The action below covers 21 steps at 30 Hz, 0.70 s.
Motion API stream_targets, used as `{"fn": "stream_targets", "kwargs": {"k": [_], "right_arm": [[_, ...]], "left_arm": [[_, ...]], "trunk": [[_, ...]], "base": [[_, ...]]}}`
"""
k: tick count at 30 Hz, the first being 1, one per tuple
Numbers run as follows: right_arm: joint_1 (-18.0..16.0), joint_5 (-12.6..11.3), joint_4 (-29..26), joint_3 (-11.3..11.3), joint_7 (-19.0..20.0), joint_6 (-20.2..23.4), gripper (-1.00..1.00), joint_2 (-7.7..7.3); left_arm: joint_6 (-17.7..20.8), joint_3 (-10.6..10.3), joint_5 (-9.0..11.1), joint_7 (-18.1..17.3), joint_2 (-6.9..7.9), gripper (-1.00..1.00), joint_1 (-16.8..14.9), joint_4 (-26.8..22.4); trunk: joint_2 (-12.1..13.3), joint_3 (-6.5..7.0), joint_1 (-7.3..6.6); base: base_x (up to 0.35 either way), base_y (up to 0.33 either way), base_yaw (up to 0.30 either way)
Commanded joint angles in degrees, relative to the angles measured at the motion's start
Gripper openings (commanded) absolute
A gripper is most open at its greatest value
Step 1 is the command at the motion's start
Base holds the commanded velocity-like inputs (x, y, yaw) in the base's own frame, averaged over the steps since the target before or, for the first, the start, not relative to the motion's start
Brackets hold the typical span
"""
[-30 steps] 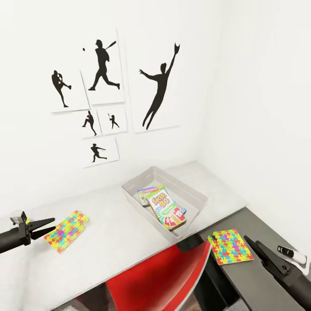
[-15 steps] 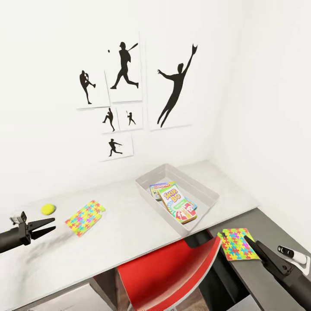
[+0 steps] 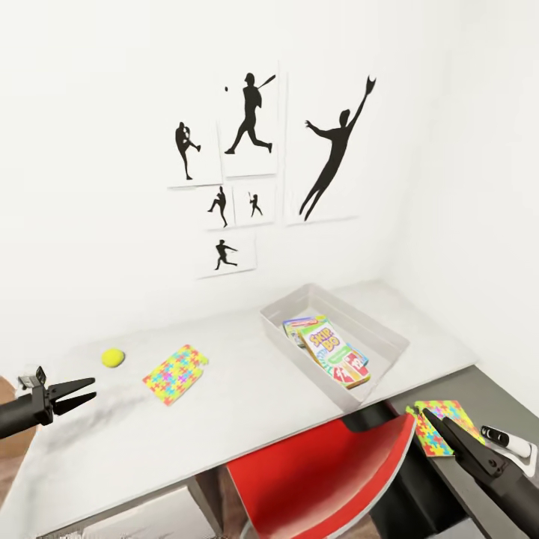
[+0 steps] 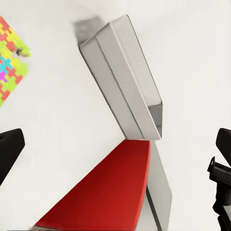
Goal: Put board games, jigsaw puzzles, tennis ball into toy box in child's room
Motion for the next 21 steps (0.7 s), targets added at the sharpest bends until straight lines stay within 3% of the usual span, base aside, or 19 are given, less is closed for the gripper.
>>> {"fn": "stream_targets", "kwargs": {"k": [1,6,21], "right_arm": [[0.0,-0.1,-0.1,0.0,0.1,0.5,1.00,0.00],[0.0,-0.1,-0.1,0.0,0.0,0.5,1.00,-0.01],[0.0,-0.1,0.0,0.1,-0.1,0.6,1.00,-0.27]], "left_arm": [[0.5,0.0,0.2,-0.1,0.01,1.00,-0.1,0.0],[0.4,-0.1,0.2,-0.1,0.01,1.00,-0.1,0.0],[-0.2,-0.1,0.2,-0.1,0.01,1.00,0.0,0.1]], "trunk": [[-0.1,-0.12,0.03],[-0.1,-0.12,0.03],[-0.1,-0.12,0.03]], "base": [[0.000,0.282,0.250],[0.000,0.152,0.277],[-0.008,0.041,0.290]]}}
